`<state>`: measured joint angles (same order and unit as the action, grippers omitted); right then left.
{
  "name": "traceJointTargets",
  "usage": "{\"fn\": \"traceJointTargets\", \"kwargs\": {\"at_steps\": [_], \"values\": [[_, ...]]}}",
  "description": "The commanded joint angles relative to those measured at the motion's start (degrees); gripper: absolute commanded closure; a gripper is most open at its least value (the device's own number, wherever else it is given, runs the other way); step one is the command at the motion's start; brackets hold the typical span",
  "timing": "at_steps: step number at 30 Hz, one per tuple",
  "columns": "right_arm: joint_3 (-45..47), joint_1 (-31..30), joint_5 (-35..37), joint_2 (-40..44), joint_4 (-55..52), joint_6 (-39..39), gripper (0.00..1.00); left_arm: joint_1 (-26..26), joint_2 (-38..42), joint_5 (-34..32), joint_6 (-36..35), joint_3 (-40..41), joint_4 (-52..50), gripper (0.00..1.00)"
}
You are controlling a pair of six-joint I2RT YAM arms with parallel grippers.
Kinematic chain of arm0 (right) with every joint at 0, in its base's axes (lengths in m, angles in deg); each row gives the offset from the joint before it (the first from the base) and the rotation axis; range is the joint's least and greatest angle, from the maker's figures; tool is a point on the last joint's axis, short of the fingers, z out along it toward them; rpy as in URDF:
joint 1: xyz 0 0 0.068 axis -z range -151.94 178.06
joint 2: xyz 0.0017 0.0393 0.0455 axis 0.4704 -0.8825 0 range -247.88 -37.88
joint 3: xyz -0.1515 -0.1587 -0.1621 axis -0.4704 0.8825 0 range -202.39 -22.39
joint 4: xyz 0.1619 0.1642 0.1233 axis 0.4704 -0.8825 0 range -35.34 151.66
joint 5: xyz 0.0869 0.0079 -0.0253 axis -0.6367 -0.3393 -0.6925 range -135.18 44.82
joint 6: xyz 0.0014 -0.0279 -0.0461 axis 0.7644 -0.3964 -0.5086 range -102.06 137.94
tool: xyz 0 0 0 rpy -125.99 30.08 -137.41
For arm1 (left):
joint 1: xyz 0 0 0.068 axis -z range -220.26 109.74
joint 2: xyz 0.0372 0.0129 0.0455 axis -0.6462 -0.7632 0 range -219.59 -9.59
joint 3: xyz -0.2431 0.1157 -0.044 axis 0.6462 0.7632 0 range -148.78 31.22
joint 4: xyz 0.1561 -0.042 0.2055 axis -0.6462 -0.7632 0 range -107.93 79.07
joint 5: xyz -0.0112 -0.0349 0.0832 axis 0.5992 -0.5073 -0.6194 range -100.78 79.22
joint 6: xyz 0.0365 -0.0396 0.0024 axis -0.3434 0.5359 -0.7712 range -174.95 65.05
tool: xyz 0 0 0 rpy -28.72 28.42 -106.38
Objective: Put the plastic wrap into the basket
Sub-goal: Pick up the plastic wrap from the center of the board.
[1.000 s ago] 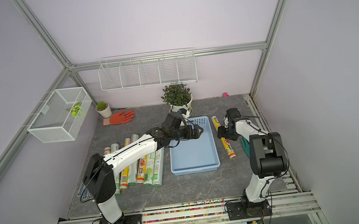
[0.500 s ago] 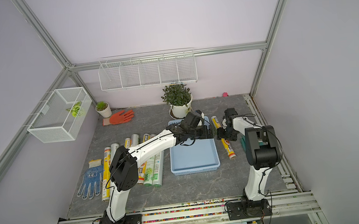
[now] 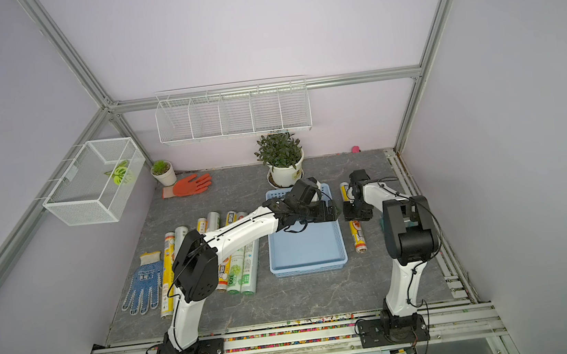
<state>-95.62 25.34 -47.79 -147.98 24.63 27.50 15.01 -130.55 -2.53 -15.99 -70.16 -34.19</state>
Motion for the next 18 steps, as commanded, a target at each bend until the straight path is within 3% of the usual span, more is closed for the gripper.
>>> {"fn": "traceJointTargets", "kwargs": {"at_steps": [1,5,9,14,16,18], "values": [[1.44,-0.08,4.74,3.45,-3.74,0.22,0.56,0.24,4.73,-2.27,-0.81,2.05,0.75,0.0],[3.27,0.02,7.71,10.32,-5.01,0.7,0.66,0.11,7.9,-4.94,-1.88,4.62,0.63,0.0],[5.16,0.0,6.33,19.92,-5.48,3.23,0.68,0.03,12.91,-9.4,-1.7,9.18,1.44,0.0],[9.6,-0.42,-9.55,33.61,3.47,12.01,0.68,-0.45,21.63,-18.08,-4.36,18.97,4.92,0.01],[11.17,-2.2,-16.92,35.78,8.89,16.18,0.68,-1.24,25.16,-19.76,-4.42,22.69,5.48,0.01],[11.17,-5.62,-18.79,35.64,11.2,19.43,0.68,-2.26,29.02,-20.54,-3.67,26.85,6.31,0.01]]}}
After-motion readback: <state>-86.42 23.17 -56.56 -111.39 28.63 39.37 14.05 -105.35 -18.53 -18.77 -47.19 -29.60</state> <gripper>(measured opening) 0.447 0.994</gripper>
